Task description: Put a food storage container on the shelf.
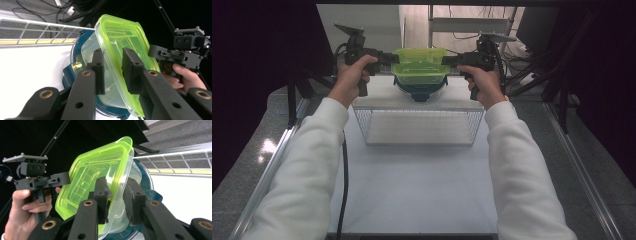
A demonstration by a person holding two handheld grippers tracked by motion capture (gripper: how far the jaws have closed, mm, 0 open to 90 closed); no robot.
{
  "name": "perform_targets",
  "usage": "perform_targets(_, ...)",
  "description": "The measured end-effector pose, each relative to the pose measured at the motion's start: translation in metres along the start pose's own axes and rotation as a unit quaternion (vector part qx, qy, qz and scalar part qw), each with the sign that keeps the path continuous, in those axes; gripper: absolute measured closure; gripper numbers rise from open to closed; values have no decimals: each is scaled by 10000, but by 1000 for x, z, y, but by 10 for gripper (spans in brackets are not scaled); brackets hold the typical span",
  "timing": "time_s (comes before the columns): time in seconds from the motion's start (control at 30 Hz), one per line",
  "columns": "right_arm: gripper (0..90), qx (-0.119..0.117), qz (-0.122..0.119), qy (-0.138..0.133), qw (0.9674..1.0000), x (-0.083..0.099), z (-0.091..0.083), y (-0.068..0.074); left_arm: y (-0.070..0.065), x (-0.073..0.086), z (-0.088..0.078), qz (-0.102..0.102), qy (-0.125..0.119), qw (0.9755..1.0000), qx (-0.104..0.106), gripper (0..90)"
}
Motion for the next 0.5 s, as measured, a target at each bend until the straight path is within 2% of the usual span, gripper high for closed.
perform_targets(0.13, 706, -29, 55, -47, 10000, 0, 1, -1, 2, 2, 3, 77, -16, 10000, -44, 688)
perform_targets(0.27, 639, 66, -19, -81, 9999, 4, 3, 0, 4, 3, 4, 134, -69, 9998, -164, 588)
perform_targets(0.33, 529, 102, -101, -107, 9998, 4, 3, 0, 5, 3, 5, 193, -71, 9993, -305, 492)
perform_targets(0.4, 459, 77, -175, -157, 9997, 4, 3, 1, 6, 3, 5, 235, -91, 9991, -335, 360)
perform_targets(0.5, 336, 34, -348, -260, 9990, 5, -1, 4, 3, 2, -2, 418, -260, 9981, -359, 275)
Point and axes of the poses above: each handheld gripper's, and its own axes: z roughly forward along the jaws, x roughly out of its underside, y roughly to its left, the point moved 4 cm from there along z, roughly forward along the jaws, and after that the axes turned 12 degrees about z, right-handed, at the moved point
